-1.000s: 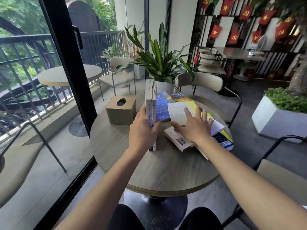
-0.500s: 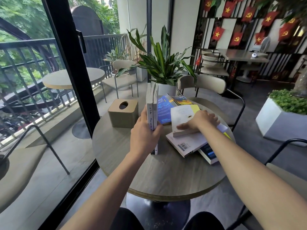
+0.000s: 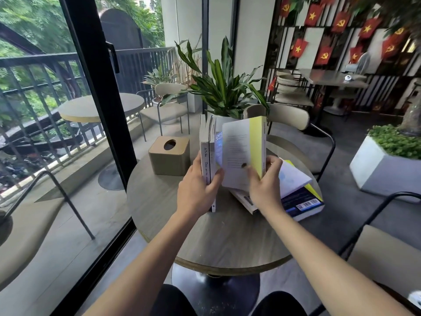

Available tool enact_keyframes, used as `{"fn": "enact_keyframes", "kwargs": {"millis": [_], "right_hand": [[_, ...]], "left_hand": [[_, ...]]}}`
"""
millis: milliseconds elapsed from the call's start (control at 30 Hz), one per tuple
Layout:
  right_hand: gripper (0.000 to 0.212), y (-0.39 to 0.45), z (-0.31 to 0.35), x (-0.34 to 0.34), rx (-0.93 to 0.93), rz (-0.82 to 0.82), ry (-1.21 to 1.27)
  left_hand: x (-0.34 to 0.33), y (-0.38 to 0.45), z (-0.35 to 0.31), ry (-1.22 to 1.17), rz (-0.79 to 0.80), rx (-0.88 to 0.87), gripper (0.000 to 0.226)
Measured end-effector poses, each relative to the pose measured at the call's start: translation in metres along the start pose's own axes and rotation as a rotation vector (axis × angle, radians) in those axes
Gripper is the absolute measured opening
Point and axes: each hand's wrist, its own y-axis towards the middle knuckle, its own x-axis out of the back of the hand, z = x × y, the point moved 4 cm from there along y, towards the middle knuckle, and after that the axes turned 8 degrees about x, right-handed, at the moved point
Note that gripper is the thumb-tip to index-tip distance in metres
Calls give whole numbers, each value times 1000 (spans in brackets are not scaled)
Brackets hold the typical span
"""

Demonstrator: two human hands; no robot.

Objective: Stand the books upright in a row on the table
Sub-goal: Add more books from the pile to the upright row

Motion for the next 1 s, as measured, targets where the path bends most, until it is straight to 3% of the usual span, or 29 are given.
{"fn": "enact_keyframes", "kwargs": {"millis": [167, 367, 600, 700, 1000], "right_hand": [[29, -22, 2, -19, 119, 202, -17], [59, -29, 10, -29, 100, 533, -80], [86, -27, 18, -36, 23, 775, -102], [93, -22, 14, -40, 24, 770, -164], [108, -19, 8, -54, 138, 730, -381]], "left_hand": [[0, -1, 1, -31, 49, -37, 69], [-1, 3, 9, -109, 157, 0, 91], [7, 1, -4, -197, 131, 39, 90], [16, 6, -11, -216, 75, 78, 78], [9, 16, -11, -72, -29, 47, 74]]}}
